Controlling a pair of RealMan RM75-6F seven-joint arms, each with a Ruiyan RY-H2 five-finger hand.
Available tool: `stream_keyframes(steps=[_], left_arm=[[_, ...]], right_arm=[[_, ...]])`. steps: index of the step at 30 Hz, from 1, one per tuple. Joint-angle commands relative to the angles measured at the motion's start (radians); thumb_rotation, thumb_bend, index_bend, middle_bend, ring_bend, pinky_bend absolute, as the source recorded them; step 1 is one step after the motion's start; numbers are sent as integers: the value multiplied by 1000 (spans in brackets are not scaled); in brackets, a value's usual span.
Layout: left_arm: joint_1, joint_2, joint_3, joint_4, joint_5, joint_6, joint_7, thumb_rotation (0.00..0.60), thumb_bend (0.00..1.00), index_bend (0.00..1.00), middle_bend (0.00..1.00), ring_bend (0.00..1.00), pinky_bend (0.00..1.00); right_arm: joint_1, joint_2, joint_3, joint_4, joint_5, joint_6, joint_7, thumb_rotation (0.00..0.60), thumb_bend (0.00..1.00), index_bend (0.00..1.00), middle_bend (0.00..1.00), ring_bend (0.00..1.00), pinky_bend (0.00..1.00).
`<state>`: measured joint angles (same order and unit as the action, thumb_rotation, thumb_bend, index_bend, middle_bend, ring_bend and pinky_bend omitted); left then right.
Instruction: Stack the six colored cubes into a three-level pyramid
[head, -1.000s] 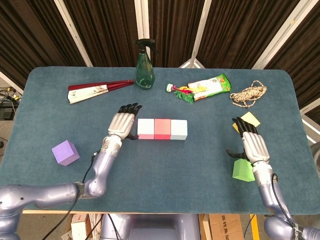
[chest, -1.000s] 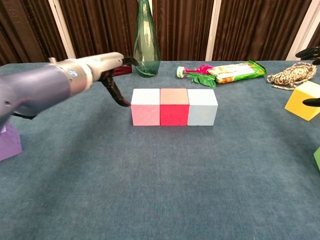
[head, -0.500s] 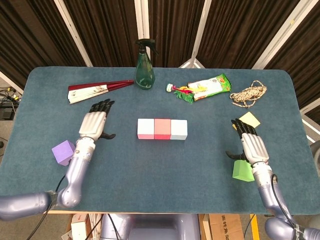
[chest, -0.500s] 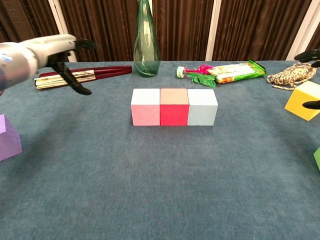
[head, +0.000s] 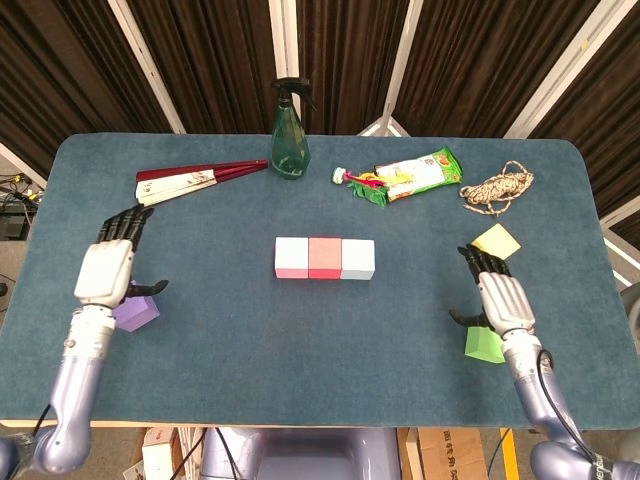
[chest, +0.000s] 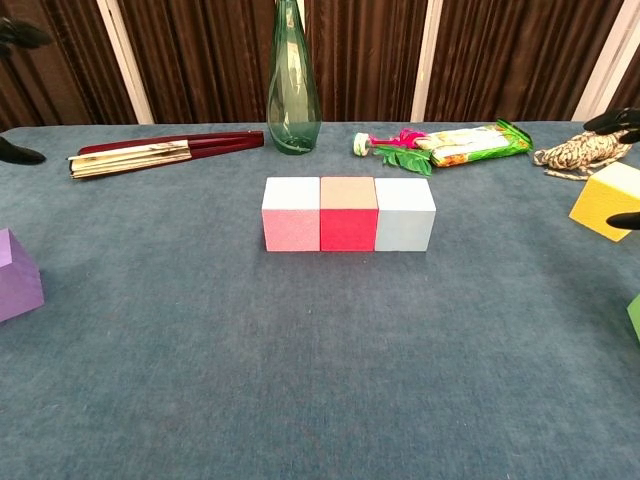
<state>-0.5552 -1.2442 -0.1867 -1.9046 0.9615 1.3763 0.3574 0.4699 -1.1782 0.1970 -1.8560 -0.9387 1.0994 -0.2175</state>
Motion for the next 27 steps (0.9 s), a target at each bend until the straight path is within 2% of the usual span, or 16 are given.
stream_keyframes(steps=[1,6,11,17,27], left_arm=[[21,34,5,-19,29,0,-36,600,65,0,0,0,0],[31,54,-5,-14,32,-31,-72,600,65,0,0,0,0],[35,66,-14,-19,31,-49,-81,600,65,0,0,0,0],[46,78,-23,-40,49,-49,-93,600,65,0,0,0,0],[61,98,-31,-74,84,-41,-95,600,65,0,0,0,0]], right_arm=[[1,50,-23,-74,61,12,-85,600,256,0,0,0,0],[24,187,-66,-254,209,-14,-215,600,256,0,0,0,0],[35,251,-106,-339,231,-20,-265,600,256,0,0,0,0],[36,217,-147,-301,234,-30,-270,600,256,0,0,0,0],[42,140,-173,-192,250,-33,-254,600,257,0,0,0,0]])
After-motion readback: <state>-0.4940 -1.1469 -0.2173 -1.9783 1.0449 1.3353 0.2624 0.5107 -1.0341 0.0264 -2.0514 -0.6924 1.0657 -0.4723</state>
